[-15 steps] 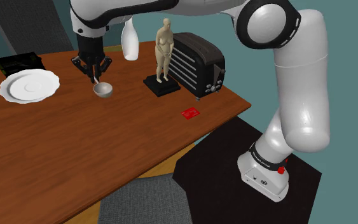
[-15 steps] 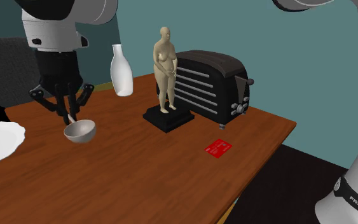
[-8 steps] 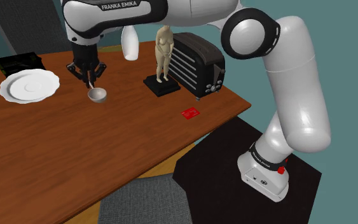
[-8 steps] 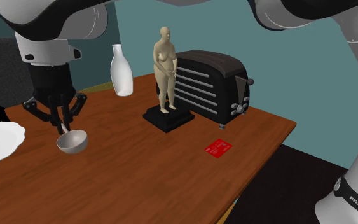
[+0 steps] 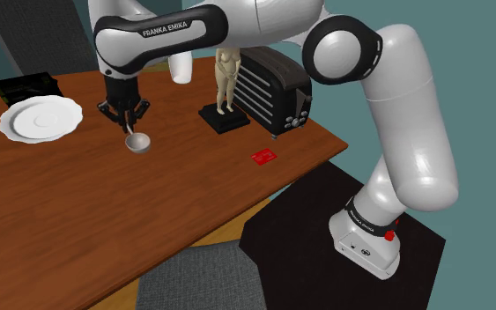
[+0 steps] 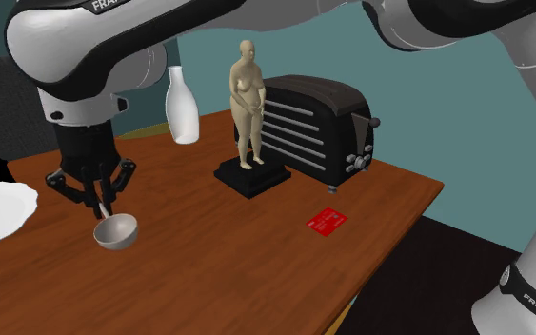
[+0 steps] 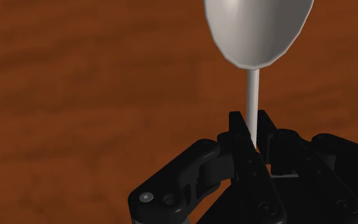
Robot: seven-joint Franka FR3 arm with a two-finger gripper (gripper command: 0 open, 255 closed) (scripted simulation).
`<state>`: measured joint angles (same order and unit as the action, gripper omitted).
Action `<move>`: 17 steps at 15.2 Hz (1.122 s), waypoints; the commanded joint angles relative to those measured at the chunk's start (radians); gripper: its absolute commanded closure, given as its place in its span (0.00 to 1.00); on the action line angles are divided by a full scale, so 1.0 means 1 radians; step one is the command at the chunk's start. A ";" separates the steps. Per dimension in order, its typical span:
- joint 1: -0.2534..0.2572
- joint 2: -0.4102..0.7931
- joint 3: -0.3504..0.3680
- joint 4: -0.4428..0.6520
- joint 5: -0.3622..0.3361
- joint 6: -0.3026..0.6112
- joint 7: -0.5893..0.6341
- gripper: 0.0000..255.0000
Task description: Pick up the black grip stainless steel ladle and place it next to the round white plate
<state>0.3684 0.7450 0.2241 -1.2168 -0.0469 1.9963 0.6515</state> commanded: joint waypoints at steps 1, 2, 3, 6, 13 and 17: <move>0.000 0.006 -0.001 -0.019 -0.001 0.026 -0.001 1.00; 0.000 0.011 -0.001 -0.025 -0.002 0.036 -0.001 1.00; 0.000 0.016 -0.002 -0.031 -0.002 0.046 -0.001 1.00; 0.000 0.031 -0.004 -0.046 -0.004 0.077 -0.002 1.00; 0.000 0.038 -0.005 -0.050 -0.005 0.088 -0.003 1.00; 0.000 0.038 -0.005 -0.050 -0.005 0.088 -0.003 0.00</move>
<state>0.3685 0.7829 0.2194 -1.2667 -0.0520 2.0839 0.6486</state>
